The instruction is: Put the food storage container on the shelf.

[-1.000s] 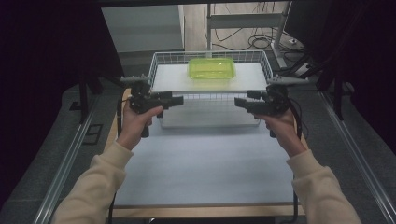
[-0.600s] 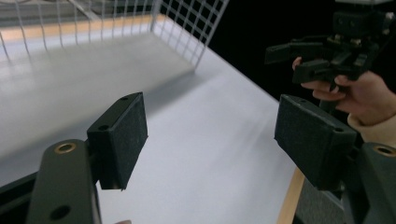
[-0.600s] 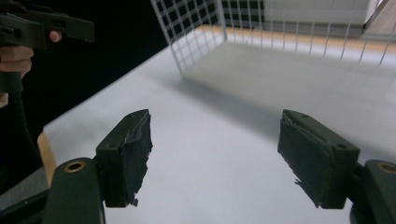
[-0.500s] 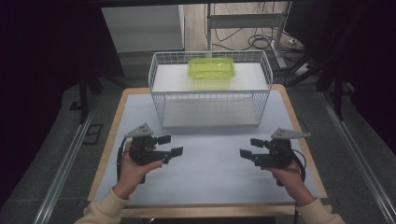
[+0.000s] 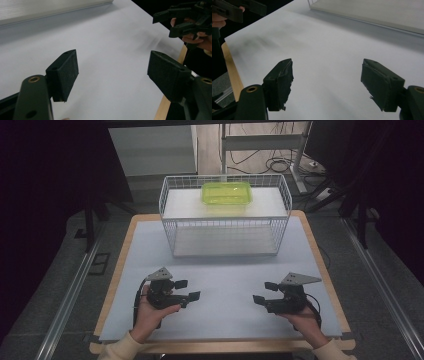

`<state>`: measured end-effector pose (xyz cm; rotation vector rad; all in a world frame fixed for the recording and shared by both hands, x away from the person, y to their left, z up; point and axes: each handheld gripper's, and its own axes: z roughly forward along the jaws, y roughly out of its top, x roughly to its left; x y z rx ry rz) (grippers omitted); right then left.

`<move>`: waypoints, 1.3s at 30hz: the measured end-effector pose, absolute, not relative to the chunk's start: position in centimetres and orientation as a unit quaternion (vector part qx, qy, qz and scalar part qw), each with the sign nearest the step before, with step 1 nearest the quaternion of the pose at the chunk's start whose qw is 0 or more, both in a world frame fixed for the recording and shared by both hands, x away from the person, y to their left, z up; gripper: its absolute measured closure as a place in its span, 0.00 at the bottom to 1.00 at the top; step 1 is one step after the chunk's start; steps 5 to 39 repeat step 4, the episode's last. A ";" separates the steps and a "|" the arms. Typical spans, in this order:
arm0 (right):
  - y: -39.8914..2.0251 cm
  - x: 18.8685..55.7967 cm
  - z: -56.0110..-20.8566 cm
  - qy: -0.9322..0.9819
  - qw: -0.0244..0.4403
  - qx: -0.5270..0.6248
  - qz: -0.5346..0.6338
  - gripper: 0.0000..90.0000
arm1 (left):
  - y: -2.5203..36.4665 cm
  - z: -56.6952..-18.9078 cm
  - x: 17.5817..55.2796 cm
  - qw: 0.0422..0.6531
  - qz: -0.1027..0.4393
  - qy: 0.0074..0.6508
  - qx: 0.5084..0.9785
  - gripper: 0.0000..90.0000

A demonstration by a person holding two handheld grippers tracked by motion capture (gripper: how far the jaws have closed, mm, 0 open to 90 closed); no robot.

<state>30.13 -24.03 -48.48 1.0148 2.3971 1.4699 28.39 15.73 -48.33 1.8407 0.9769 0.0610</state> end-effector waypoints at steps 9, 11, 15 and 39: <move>-24.7 30.0 -48.7 0.795 0.091 0.343 0.492 0.29 | 15.9 -48.7 28.9 0.502 0.034 0.412 0.760 0.27; -24.7 30.0 -48.7 0.795 0.091 0.343 0.492 0.29 | 15.9 -48.7 28.9 0.502 0.034 0.412 0.760 0.27; -24.7 30.0 -48.7 0.795 0.091 0.343 0.492 0.29 | 15.9 -48.7 28.9 0.502 0.034 0.412 0.760 0.27; -24.7 30.0 -48.7 0.795 0.091 0.343 0.492 0.29 | 15.9 -48.7 28.9 0.502 0.034 0.412 0.760 0.27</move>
